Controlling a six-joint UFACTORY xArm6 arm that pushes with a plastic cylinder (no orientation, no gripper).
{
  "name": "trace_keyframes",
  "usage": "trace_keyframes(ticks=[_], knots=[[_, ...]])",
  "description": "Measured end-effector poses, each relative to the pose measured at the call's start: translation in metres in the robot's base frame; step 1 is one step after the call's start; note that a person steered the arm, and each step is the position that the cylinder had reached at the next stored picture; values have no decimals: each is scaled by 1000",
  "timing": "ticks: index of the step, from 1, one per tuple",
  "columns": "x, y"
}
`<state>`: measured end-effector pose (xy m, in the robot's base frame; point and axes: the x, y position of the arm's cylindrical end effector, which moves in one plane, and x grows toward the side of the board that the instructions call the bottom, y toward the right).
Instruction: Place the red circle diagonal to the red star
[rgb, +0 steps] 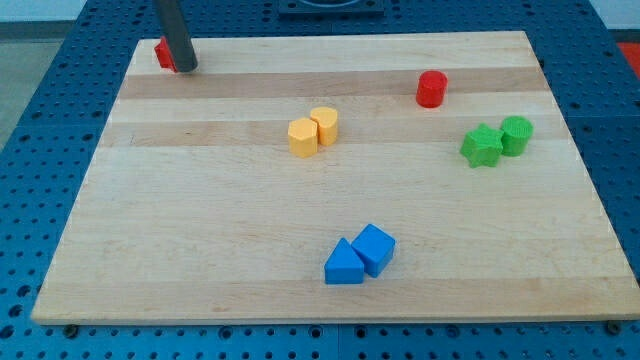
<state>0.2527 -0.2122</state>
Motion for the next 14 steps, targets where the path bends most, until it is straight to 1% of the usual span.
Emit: trace_keyframes(ticks=[1,2,5,6,7,8,10,12,14], knots=[[9,30],[13,91],[13,304],[14,364],[30,395],[55,395],[76,378],[67,335],[65,267]])
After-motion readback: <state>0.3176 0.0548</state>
